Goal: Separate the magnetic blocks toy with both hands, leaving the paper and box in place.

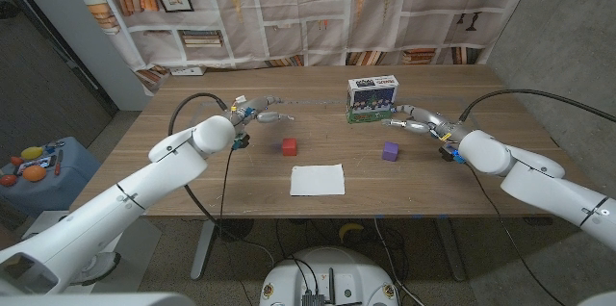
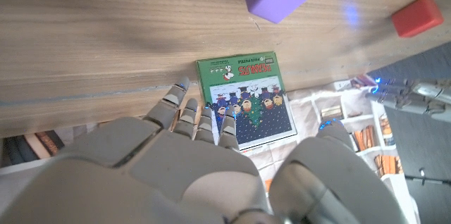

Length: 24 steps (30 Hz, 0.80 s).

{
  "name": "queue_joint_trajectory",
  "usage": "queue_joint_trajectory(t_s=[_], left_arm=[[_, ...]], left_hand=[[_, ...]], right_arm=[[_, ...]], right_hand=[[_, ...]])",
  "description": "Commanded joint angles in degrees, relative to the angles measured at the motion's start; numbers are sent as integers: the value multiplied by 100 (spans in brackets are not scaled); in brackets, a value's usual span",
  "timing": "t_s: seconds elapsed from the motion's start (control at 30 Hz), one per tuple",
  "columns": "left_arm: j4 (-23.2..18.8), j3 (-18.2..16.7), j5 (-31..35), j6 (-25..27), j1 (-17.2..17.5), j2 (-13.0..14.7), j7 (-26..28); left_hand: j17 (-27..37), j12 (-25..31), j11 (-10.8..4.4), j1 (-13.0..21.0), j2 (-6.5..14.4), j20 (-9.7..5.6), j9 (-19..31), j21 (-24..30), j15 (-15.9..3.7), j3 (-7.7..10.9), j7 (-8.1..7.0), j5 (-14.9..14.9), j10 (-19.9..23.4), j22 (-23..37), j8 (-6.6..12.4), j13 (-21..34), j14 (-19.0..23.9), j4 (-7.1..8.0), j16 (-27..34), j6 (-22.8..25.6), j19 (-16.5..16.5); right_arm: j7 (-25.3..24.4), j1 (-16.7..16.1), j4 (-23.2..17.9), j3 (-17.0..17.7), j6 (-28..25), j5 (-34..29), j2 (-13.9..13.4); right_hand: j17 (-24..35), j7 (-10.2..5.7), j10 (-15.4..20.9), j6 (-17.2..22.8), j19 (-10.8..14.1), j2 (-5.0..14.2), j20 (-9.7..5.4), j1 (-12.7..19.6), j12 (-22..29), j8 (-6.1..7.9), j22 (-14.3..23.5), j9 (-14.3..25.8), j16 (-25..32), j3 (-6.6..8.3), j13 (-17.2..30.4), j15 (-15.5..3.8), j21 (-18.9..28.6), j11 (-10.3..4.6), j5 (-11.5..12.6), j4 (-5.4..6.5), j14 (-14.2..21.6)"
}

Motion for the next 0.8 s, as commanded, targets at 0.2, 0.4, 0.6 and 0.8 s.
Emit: queue_joint_trajectory(t_s=[0.2, 0.4, 0.6, 0.8], left_arm=[[469, -335, -1219, -1021, 548, -405, 1414], [601, -347, -1417, -1287, 617, -512, 1673], [901, -367, -1697, -1840, 654, -747, 1814], [1117, -284, -1737, -2152, 607, -846, 1909]], left_hand=[[-9, 46, -82, -90, 77, -69, 16, 43, -47, 37, 21, 42, 126, 17, 45, 4, 123, -17, 25, 177, 108], [-10, 32, -78, -147, 169, -206, 14, 38, -87, 54, 29, 35, 160, 15, 29, 1, 185, -9, 21, 197, 158], [-12, 29, -69, -188, 247, -243, 12, 34, -76, 68, 49, 32, 201, 14, 2, -2, 218, 3, 14, 158, 190], [-13, 18, -43, -243, 327, -245, 11, 21, -85, 78, 70, 25, 224, 13, -20, -4, 246, 21, 6, 120, 197]], right_arm=[[-485, 69, 747, 151, 734, 987, 451], [-428, 165, 985, 154, 972, 1293, 580], [-486, 118, 1239, 248, 1335, 1627, 732], [-425, 135, 1435, 292, 1525, 1953, 865]], right_hand=[[-42, -73, 150, -5, 126, 146, -41, -65, 11, -88, 4, -19, 19, 23, -30, -102, 18, -64, -42, 46, 79], [-74, 13, 215, -4, 139, 208, -76, -132, -2, -151, 0, -34, -4, 19, -50, -134, -8, -113, -80, 85, 79], [-97, 111, 251, 25, 139, 288, -101, -190, -21, -191, -2, -44, -22, 26, -66, -153, -30, -127, -110, 125, 71], [-115, 128, 292, 53, 158, 337, -114, -216, -25, -211, -4, -49, -23, 35, -74, -150, -36, -120, -127, 144, 96]])
